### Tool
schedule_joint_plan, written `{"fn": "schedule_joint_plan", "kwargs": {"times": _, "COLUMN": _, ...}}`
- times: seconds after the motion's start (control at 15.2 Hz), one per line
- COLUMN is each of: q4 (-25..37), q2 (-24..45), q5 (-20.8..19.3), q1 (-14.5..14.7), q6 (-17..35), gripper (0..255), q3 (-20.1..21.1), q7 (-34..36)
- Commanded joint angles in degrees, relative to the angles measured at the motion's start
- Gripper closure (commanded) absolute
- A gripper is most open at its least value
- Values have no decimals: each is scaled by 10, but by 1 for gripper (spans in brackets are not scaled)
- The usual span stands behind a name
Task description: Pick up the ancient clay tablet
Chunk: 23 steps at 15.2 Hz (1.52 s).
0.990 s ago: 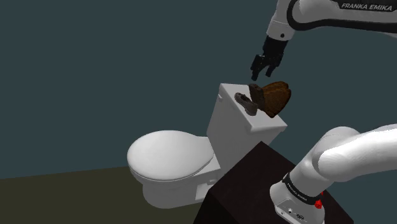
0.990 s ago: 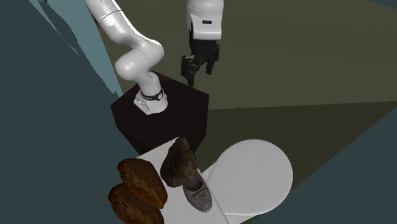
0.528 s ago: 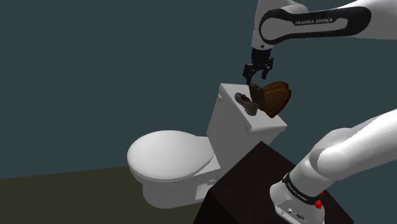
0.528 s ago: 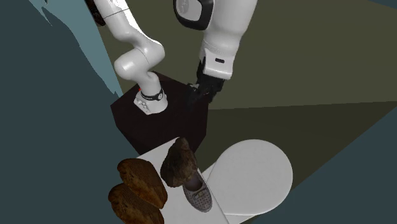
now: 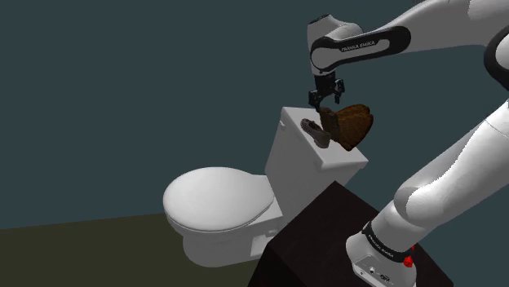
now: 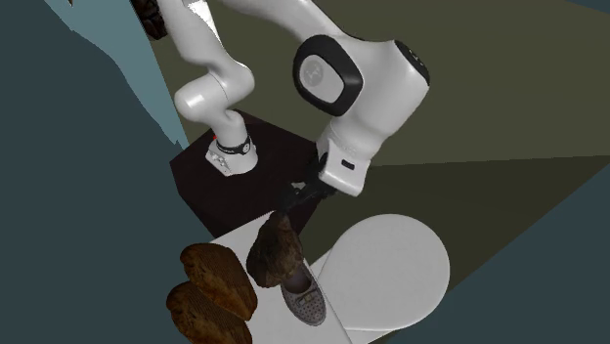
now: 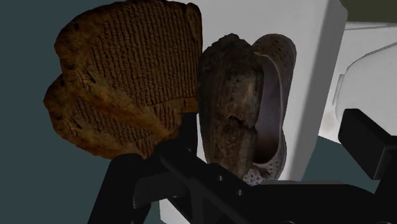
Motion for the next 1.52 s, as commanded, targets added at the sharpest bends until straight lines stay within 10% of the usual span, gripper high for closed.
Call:
{"fn": "schedule_joint_plan", "kwargs": {"times": 0.0, "q4": 25, "q2": 35, "q5": -28, "q1": -10, "q6": -11, "gripper": 0, "q3": -6, "q7": 13}}
{"fn": "schedule_joint_plan", "kwargs": {"times": 0.79, "q4": 29, "q2": 105, "q5": -65, "q1": -23, "q6": 23, "gripper": 0, "q3": -18, "q7": 56}}
{"fn": "schedule_joint_plan", "kwargs": {"times": 0.86, "q4": 28, "q2": 105, "q5": -65, "q1": -23, "q6": 24, "gripper": 255, "q3": -18, "q7": 56}}
{"fn": "schedule_joint_plan", "kwargs": {"times": 1.45, "q4": 29, "q2": 105, "q5": -65, "q1": -23, "q6": 23, "gripper": 255, "q3": -18, "q7": 56}}
